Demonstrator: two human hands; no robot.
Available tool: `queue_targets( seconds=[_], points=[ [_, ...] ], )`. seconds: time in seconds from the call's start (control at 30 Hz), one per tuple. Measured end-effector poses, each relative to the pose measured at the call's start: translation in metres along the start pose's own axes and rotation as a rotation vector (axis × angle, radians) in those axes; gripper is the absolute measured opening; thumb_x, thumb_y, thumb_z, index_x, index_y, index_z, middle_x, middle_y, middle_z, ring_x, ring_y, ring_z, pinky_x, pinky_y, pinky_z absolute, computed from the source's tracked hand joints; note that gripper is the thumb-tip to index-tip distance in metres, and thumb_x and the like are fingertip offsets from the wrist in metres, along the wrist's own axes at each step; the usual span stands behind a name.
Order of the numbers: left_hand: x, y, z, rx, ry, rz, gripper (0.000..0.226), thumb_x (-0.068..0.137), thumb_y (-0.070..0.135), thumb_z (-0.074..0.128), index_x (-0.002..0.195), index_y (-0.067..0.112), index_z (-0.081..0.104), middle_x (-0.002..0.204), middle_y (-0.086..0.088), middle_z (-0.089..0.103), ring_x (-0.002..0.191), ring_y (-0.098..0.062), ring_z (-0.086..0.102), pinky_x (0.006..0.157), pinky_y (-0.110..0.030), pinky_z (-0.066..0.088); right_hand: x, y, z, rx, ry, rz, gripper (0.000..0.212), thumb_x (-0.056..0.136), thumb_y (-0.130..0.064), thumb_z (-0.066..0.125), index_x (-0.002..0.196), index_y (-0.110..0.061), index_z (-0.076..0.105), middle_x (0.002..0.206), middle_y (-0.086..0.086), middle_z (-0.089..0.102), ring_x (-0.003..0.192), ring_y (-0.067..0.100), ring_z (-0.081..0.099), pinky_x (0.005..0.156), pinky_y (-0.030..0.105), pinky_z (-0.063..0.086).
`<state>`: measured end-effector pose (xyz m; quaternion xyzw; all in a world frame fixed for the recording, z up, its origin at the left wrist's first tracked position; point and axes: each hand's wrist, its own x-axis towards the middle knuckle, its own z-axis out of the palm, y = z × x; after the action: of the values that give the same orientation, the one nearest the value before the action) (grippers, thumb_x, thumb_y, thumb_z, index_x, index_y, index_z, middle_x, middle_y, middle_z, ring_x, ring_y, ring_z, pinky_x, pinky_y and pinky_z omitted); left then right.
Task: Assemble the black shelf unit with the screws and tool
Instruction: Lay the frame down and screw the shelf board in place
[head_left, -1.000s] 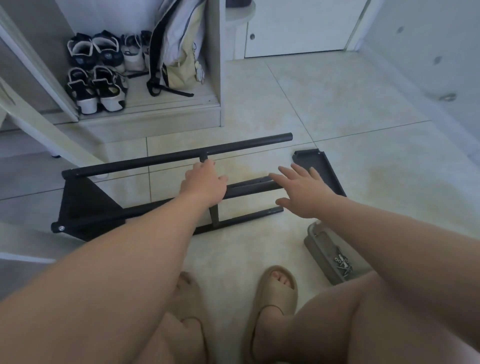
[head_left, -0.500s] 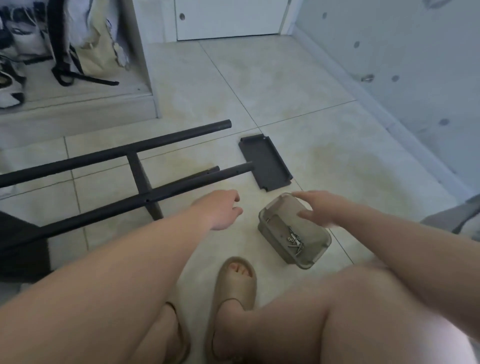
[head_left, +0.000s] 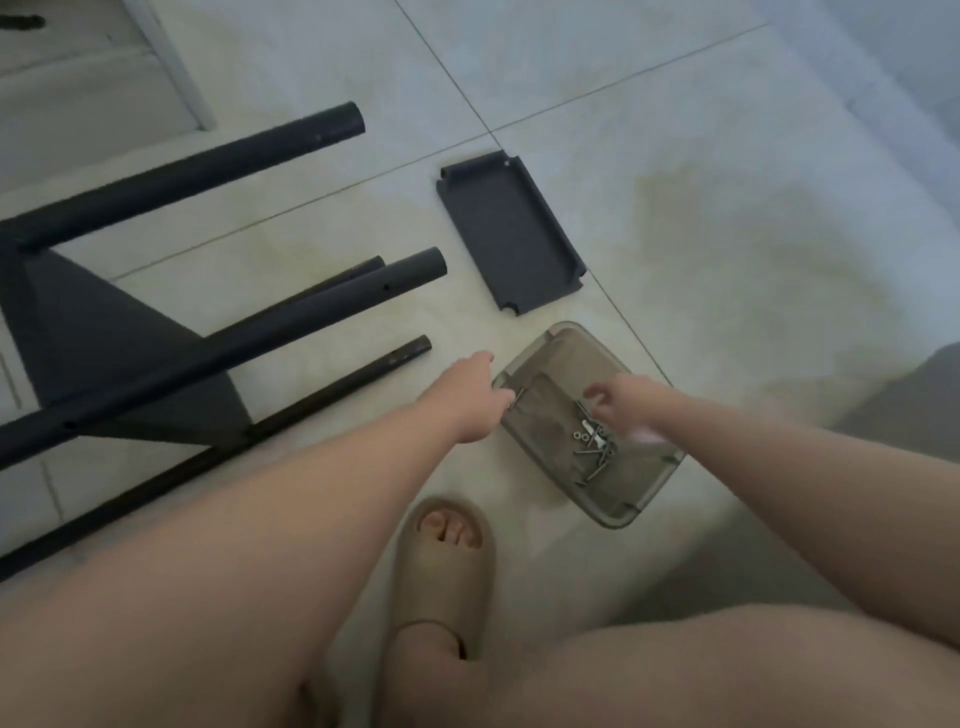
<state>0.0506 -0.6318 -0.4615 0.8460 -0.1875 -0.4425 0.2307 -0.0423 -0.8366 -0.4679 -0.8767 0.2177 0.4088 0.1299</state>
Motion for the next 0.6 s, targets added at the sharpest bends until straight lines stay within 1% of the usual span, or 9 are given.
queue_targets(
  seconds=[0.07,0.13,0.17,0.3,0.37,0.43,0.47,0.53,0.6],
  points=[
    [0.015,-0.003,0.012,-0.049,0.009,-0.019,0.058,0.102,0.035,0.054,0.152,0.013,0.036,0.148,-0.012,0.049,0.133,-0.030,0.050,0.112,-0.037,0.039,0.014,0.003,0.017,0.016,0.001,0.017,0.043,0.104,-0.023,0.046,0.146,-0.019,0.051,0.143,0.012,0.057,0.129,0.032,0.055,0.105,0.037,0.046],
    [0.024,-0.007,0.022,-0.111,0.035,-0.050,0.042,0.102,0.030,0.053,0.141,0.014,0.049,0.133,-0.013,0.061,0.118,-0.033,0.061,0.104,-0.039,0.046,0.024,0.005,0.031,0.023,-0.011,0.054,0.043,0.103,-0.024,0.050,0.144,-0.016,0.052,0.140,0.016,0.059,0.125,0.034,0.057,0.101,0.038,0.049],
    [0.026,-0.010,0.027,-0.152,0.039,-0.072,0.034,0.102,0.028,0.052,0.134,0.016,0.052,0.126,-0.014,0.064,0.112,-0.033,0.064,0.100,-0.041,0.049,0.027,0.006,0.037,0.027,-0.021,0.073,0.042,0.102,-0.025,0.051,0.143,-0.014,0.053,0.137,0.017,0.060,0.123,0.035,0.058,0.099,0.037,0.050],
    [0.018,-0.017,0.037,-0.372,0.041,-0.162,0.009,0.100,0.021,0.053,0.108,0.019,0.049,0.112,-0.017,0.065,0.102,-0.037,0.067,0.091,-0.049,0.056,0.036,0.015,0.053,0.050,-0.007,0.116,0.041,0.101,-0.023,0.054,0.140,-0.011,0.051,0.135,0.019,0.059,0.119,0.036,0.059,0.094,0.038,0.051],
    [0.009,-0.019,0.042,-0.462,0.042,-0.220,0.008,0.100,0.018,0.053,0.099,0.021,0.046,0.111,-0.020,0.063,0.101,-0.039,0.068,0.086,-0.052,0.059,0.038,0.018,0.058,0.053,0.034,0.106,0.041,0.101,-0.022,0.054,0.141,-0.014,0.050,0.133,0.018,0.060,0.115,0.036,0.061,0.091,0.040,0.053],
    [-0.001,-0.020,0.048,-0.567,0.011,-0.297,0.015,0.101,0.015,0.052,0.093,0.022,0.042,0.117,-0.021,0.059,0.103,-0.040,0.067,0.083,-0.051,0.060,0.041,0.018,0.062,0.027,0.074,0.080,0.043,0.101,-0.023,0.053,0.143,-0.019,0.047,0.131,0.017,0.060,0.112,0.036,0.062,0.089,0.042,0.054],
    [-0.005,-0.021,0.052,-0.617,-0.018,-0.331,0.016,0.102,0.014,0.051,0.093,0.021,0.040,0.121,-0.020,0.058,0.102,-0.038,0.068,0.080,-0.048,0.061,0.043,0.017,0.064,0.014,0.088,0.065,0.044,0.101,-0.023,0.053,0.144,-0.022,0.045,0.131,0.017,0.060,0.112,0.037,0.062,0.088,0.043,0.055],
    [-0.012,-0.023,0.058,-0.647,-0.094,-0.348,0.015,0.104,0.015,0.048,0.095,0.020,0.038,0.123,-0.020,0.060,0.091,-0.030,0.072,0.068,-0.037,0.057,0.047,0.015,0.065,-0.004,0.105,0.035,0.046,0.100,-0.022,0.051,0.146,-0.026,0.044,0.130,0.016,0.061,0.110,0.037,0.063,0.086,0.043,0.055],
    [-0.012,-0.027,0.063,-0.640,-0.130,-0.334,0.018,0.105,0.016,0.046,0.092,0.021,0.036,0.120,-0.018,0.063,0.080,-0.023,0.073,0.064,-0.033,0.052,0.053,0.013,0.065,-0.026,0.122,0.008,0.047,0.100,-0.019,0.049,0.145,-0.029,0.044,0.129,0.015,0.062,0.108,0.037,0.063,0.083,0.043,0.055]
  ],
)
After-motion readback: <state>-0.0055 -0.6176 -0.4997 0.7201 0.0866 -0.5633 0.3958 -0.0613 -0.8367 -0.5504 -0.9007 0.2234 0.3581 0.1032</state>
